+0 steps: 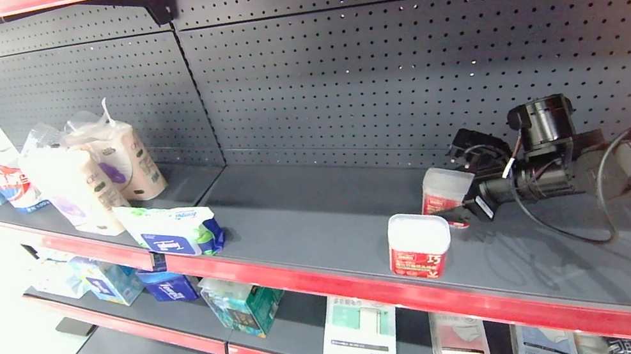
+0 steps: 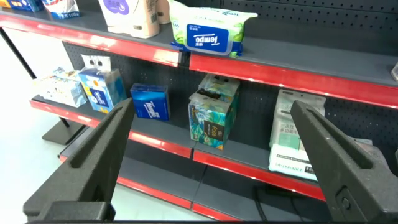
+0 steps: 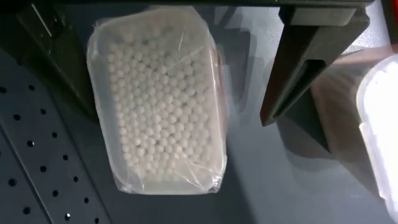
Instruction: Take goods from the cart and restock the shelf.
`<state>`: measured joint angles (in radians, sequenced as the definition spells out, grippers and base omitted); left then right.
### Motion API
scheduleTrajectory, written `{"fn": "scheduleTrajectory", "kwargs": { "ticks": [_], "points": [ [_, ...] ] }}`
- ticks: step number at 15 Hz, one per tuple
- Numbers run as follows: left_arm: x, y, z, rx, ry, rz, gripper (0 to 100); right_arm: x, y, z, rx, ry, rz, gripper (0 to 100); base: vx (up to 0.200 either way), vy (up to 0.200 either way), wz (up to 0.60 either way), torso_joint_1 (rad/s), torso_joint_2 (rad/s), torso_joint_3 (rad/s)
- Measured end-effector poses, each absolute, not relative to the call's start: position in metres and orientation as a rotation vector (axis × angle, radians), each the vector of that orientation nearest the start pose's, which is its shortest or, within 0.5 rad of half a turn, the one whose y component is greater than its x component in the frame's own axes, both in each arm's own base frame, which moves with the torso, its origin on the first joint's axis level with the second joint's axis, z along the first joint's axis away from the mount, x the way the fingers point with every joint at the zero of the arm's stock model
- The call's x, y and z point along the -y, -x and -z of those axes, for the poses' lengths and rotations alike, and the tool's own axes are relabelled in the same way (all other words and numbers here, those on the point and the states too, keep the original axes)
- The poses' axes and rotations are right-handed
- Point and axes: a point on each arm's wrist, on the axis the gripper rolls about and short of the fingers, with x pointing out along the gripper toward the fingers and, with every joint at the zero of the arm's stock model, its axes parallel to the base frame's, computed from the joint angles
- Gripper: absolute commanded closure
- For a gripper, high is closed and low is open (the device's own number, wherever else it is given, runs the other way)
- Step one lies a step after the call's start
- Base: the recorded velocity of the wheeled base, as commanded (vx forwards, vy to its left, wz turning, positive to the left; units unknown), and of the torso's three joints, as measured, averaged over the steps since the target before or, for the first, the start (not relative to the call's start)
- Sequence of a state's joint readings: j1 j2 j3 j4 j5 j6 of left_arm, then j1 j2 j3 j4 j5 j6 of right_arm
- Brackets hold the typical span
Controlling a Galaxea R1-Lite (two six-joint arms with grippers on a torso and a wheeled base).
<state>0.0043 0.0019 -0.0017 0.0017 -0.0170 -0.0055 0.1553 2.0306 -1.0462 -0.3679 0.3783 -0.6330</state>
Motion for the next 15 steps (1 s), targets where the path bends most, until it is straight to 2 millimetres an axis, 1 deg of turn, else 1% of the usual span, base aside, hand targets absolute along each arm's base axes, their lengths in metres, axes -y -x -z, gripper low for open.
{"fn": "scheduleTrajectory", "kwargs": {
  "ticks": [2, 4, 9, 10, 15],
  "points": [
    [0.0, 0.023, -0.076, -0.002, 0.006, 0.013, 0, -0.066, -0.369, -0.107, -0.434, 0.528, -0.687, 0, 0.0, 0.0, 0.0, 0.0, 0.0, 0.0],
    [0.0, 0.023, -0.076, -0.002, 0.006, 0.013, 0, -0.06, -0.369, -0.108, -0.449, 0.523, -0.648, 0, 0.0, 0.0, 0.0, 0.0, 0.0, 0.0],
    [0.0, 0.023, -0.076, -0.002, 0.006, 0.013, 0, -0.045, -0.355, -0.104, -0.524, 0.509, -0.568, 0, 0.0, 0.0, 0.0, 0.0, 0.0, 0.0],
    [0.0, 0.023, -0.076, -0.002, 0.006, 0.013, 0, -0.044, -0.356, -0.105, -0.532, 0.508, -0.533, 0, 0.0, 0.0, 0.0, 0.0, 0.0, 0.0],
    [0.0, 0.023, -0.076, -0.002, 0.006, 0.013, 0, -0.041, -0.358, -0.109, -0.528, 0.509, -0.496, 0, 0.0, 0.0, 0.0, 0.0, 0.0, 0.0]
  ]
}}
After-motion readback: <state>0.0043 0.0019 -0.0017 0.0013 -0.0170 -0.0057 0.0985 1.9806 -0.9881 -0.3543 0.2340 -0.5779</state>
